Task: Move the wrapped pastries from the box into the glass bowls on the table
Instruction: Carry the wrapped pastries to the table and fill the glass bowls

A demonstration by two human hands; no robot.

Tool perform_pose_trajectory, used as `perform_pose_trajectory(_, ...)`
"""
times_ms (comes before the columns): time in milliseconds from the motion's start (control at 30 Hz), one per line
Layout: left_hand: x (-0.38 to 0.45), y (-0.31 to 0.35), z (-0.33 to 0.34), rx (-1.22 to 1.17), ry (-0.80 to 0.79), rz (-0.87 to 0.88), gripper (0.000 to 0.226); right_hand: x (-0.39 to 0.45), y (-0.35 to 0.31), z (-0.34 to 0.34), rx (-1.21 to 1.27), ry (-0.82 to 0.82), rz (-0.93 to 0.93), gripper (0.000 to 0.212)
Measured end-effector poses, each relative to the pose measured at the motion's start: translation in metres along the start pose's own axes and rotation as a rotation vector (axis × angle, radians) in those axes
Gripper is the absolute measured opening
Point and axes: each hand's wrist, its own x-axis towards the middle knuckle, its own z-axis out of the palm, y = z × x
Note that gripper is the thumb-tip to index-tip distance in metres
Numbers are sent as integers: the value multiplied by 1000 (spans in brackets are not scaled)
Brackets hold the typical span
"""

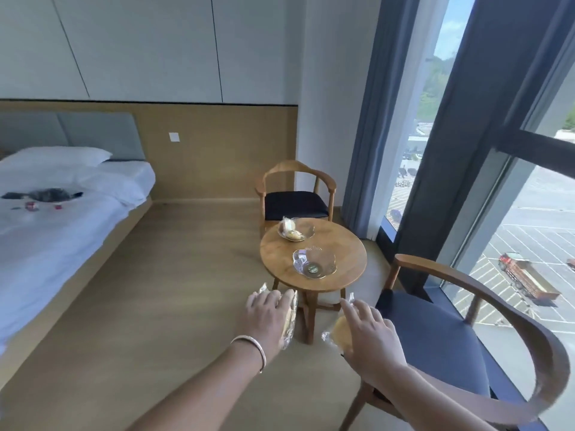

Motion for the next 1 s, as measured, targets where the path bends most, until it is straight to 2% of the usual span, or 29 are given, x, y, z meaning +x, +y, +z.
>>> perform_pose_trajectory(400,42,-119,18,20,13,-159,90,130,-87,28,-1,-23,-171,81)
perform_pose_trajectory(533,78,-160,31,36,2,-189,91,190,-104,41,-6,-39,-194,86)
perform_pose_trajectory(767,159,-221,48,54,-42,-217,89,299,-121,60,9,-64,-205,76)
perform_pose_trajectory(1000,225,-276,59,53,-40,-215,90,387,-138,77,32,-117,-204,78)
